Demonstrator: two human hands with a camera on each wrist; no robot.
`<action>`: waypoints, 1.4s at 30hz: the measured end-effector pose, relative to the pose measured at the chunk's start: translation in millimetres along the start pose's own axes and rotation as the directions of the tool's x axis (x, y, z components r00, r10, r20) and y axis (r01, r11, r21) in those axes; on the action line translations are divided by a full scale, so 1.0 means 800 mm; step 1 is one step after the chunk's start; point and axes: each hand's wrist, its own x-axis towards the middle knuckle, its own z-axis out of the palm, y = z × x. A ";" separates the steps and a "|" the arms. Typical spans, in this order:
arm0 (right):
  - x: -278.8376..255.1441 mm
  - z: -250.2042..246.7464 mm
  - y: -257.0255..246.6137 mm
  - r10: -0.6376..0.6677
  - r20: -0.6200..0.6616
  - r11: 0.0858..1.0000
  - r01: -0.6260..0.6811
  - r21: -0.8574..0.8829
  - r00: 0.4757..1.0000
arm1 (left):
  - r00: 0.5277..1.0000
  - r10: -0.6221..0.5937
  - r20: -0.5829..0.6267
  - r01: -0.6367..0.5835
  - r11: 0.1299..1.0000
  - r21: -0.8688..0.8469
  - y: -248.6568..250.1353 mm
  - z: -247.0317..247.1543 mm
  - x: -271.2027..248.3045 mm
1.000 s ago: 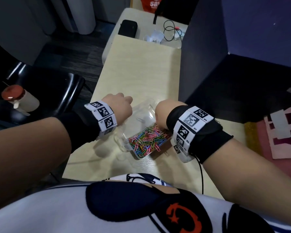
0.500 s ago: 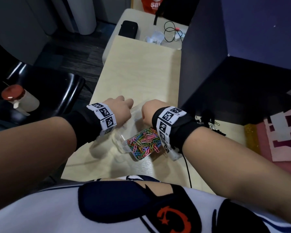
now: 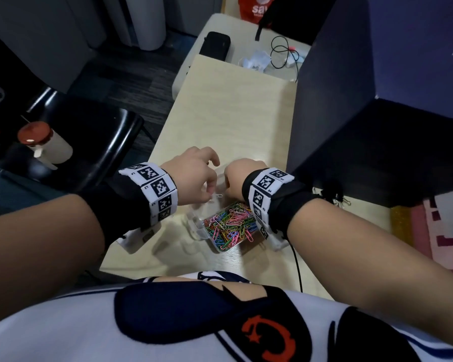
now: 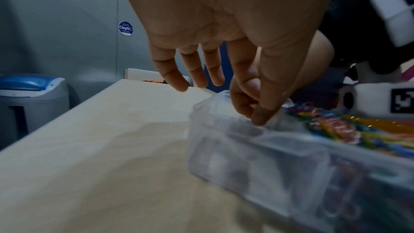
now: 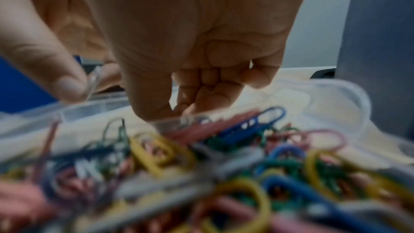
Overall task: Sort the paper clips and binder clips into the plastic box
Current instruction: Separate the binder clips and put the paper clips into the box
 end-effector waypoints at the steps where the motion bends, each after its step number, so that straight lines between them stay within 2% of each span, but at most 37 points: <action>1: -0.002 -0.001 0.004 -0.005 -0.002 0.999 0.005 0.032 1.000 | 1.000 0.024 0.009 -0.024 0.999 -0.022 0.004 0.000 0.000; 5: -0.021 -0.011 0.024 0.013 -0.042 0.998 -0.010 0.061 0.999 | 0.993 0.079 0.090 -0.076 0.997 -0.032 0.026 0.002 0.000; 9: -0.052 -0.011 0.040 0.019 0.108 0.997 -0.010 -0.078 0.994 | 0.991 0.071 0.110 -0.072 0.997 0.011 0.038 0.005 0.006; 11: -0.065 -0.006 0.043 0.004 0.139 0.998 0.006 -0.069 0.990 | 0.995 0.053 0.087 -0.054 0.998 0.017 0.040 0.006 0.007; 13: -0.071 0.000 0.047 -0.011 0.114 0.999 0.015 -0.034 0.993 | 0.998 0.028 0.055 -0.030 0.999 0.037 0.041 0.007 0.008; 16: -0.070 0.012 0.054 0.034 0.001 0.997 -0.034 0.067 0.999 | 1.000 -0.006 0.014 0.005 0.997 0.072 0.046 0.009 0.010; 18: -0.069 0.021 0.056 0.044 -0.026 0.990 -0.041 0.135 0.999 | 0.999 -0.030 -0.013 0.031 0.995 0.098 0.049 0.012 0.011; 23: -0.066 0.049 0.058 0.056 -0.092 0.970 -0.032 0.242 0.994 | 0.991 -0.111 0.074 0.105 0.991 0.079 0.047 0.016 0.013; 29: -0.063 0.056 0.060 0.032 -0.097 0.975 -0.010 0.221 0.995 | 0.988 -0.125 0.089 0.117 0.990 0.083 0.042 0.018 0.017; 35: -0.065 0.054 0.062 -0.007 -0.213 0.963 0.064 0.263 0.977 | 0.989 -0.122 0.082 0.118 0.991 0.056 0.037 0.021 0.016; 39: -0.066 0.053 0.054 -0.142 -0.117 0.976 0.159 0.150 0.983 | 0.991 -0.111 0.079 0.107 0.993 0.053 0.036 0.020 0.019; 42: -0.069 0.050 0.058 -0.104 -0.152 0.977 0.130 0.172 0.983 | 0.996 -0.061 0.059 0.058 0.997 0.055 0.036 0.017 0.018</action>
